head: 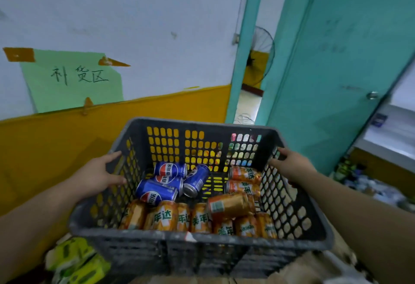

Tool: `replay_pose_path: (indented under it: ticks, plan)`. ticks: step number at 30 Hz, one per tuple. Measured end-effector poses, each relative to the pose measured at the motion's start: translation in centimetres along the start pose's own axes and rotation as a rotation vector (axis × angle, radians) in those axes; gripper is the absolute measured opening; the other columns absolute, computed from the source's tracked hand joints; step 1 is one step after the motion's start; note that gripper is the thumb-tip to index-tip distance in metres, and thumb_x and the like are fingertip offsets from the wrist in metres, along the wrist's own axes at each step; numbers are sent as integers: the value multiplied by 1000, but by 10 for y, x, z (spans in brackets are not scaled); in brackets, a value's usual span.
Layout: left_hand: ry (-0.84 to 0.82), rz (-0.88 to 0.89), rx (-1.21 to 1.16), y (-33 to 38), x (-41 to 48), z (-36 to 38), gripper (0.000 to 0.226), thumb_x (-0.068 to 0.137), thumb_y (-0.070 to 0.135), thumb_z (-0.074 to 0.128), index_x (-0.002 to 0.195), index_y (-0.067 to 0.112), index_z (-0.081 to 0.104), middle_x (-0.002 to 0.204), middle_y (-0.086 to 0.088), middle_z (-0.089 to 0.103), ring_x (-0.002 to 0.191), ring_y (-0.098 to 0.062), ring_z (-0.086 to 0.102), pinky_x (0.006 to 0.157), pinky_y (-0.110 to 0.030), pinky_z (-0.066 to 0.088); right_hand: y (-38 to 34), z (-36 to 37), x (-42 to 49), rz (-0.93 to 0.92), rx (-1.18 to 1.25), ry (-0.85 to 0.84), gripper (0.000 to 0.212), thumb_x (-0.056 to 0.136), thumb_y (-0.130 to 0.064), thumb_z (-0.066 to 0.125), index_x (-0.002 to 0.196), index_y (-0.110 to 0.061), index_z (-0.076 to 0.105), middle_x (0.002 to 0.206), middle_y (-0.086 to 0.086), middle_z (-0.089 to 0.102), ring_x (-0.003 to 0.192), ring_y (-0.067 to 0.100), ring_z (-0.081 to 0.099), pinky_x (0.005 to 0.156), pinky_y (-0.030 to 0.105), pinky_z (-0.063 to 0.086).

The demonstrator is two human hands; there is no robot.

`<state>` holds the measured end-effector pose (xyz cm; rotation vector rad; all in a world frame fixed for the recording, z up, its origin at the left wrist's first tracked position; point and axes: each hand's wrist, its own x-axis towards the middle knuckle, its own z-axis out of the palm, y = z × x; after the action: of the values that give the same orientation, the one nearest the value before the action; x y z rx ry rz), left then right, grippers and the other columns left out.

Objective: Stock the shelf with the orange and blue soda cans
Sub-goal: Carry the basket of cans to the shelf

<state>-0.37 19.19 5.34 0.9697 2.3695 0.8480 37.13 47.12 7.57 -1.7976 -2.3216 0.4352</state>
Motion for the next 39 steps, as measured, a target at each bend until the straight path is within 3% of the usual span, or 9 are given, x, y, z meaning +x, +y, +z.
replay_pose_path:
  ticks: [3, 6, 10, 15, 19, 22, 26, 36, 39]
  plan:
    - [-67, 16, -4, 33, 10, 41, 91, 72, 16, 83, 148, 28, 34, 137, -16, 55, 111, -35, 61, 84, -42, 51, 51, -16, 2, 82, 1, -7, 70, 87, -60, 54, 148, -33, 35, 135, 10, 57, 95, 29, 66, 78, 36, 57]
    - [-143, 44, -28, 67, 23, 82, 82, 76, 9, 79, 146, 23, 38, 127, -22, 60, 71, -24, 67, 57, -30, 48, 98, -28, -1, 186, 6, -3, 68, 88, -59, 53, 148, -34, 32, 132, 10, 57, 76, 21, 66, 56, 28, 56]
    - [-207, 156, 34, 114, 51, 132, 82, 76, 12, 80, 146, 20, 38, 151, -14, 36, 119, -30, 52, 89, -33, 43, 149, -34, -7, 353, 68, -21, 64, 92, -51, 55, 148, -34, 31, 120, 12, 58, 69, 18, 64, 53, 29, 54]
    - [-342, 278, 74, 175, 100, 190, 83, 76, 8, 79, 147, 19, 37, 153, -13, 34, 73, -11, 52, 54, -11, 45, 201, -43, -1, 502, 102, 18, 61, 92, -48, 57, 147, -32, 34, 106, 5, 58, 72, 17, 62, 50, 27, 49]
    - [-453, 392, 86, 227, 147, 233, 84, 74, 7, 81, 146, 17, 39, 150, -13, 38, 125, -31, 49, 94, -34, 43, 236, -49, 3, 652, 74, 83, 64, 90, -52, 58, 146, -32, 36, 106, 5, 61, 69, 17, 64, 53, 29, 54]
    - [-539, 489, 113, 272, 173, 266, 86, 71, 10, 84, 145, 18, 40, 142, -15, 49, 115, -30, 56, 88, -34, 47, 261, -56, -2, 757, 72, 151, 66, 88, -55, 57, 147, -34, 35, 118, 6, 62, 72, 15, 63, 59, 30, 55]
    - [-607, 594, 147, 336, 192, 311, 92, 64, 18, 88, 144, 19, 42, 127, -15, 61, 100, -26, 63, 88, -32, 49, 296, -75, -4, 895, 131, 205, 65, 89, -53, 58, 147, -34, 35, 105, 7, 62, 69, 18, 64, 54, 30, 54]
    - [-752, 730, 130, 485, 195, 473, 84, 71, 5, 82, 144, 11, 41, 129, -15, 57, 97, -18, 55, 78, -23, 40, 421, -122, 19, 1084, 208, 269, 61, 92, -45, 58, 147, -31, 36, 88, 9, 62, 68, 19, 64, 57, 30, 55]
    - [-776, 765, 126, 527, 190, 515, 82, 73, 4, 80, 144, 11, 40, 132, -15, 55, 85, -1, 56, 62, -10, 39, 456, -137, 29, 1123, 215, 286, 60, 92, -43, 59, 147, -33, 35, 86, 7, 61, 68, 19, 63, 57, 29, 55]
